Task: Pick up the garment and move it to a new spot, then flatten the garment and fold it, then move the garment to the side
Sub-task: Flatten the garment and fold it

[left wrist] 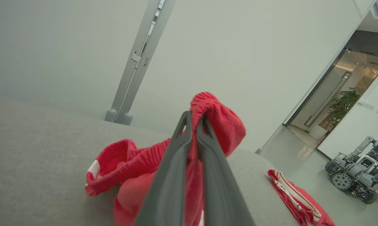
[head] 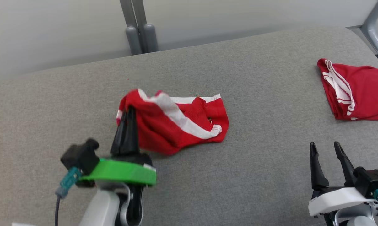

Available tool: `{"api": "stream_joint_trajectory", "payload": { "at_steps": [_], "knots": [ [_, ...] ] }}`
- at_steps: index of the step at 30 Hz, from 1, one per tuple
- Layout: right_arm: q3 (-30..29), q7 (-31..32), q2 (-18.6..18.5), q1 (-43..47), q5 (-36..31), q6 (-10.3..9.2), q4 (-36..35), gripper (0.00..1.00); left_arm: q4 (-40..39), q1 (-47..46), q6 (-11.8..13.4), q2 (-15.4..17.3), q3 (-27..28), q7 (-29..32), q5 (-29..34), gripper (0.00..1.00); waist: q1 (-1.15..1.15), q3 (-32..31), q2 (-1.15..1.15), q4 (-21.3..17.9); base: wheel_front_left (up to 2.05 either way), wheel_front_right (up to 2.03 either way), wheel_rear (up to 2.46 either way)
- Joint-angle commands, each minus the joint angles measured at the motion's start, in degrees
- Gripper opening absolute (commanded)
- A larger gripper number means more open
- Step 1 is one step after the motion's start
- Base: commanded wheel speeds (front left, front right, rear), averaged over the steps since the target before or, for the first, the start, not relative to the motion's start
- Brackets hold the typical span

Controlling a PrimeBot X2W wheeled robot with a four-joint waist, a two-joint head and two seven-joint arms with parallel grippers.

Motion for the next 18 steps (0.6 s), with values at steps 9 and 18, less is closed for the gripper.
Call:
{"api": "stream_joint_trajectory", "payload": {
  "at_steps": [9,18],
  "knots": [
    [-0.67,-0.15,-0.90,3.60,-0.08,-0.02,0.06,1.00,1.83,19.66,-7.45,0.13,2.91,0.02,3.42,1.00,0.00,-2.55,0.00,6.37,0.00,0.00,0.00],
    [0.26,-0.15,-1.23,4.60,-0.33,-0.02,0.42,1.00,12.94,23.24,-8.87,0.19,0.11,0.03,4.71,1.00,0.00,-4.34,0.00,8.92,0.00,0.00,0.00]
  ]
}}
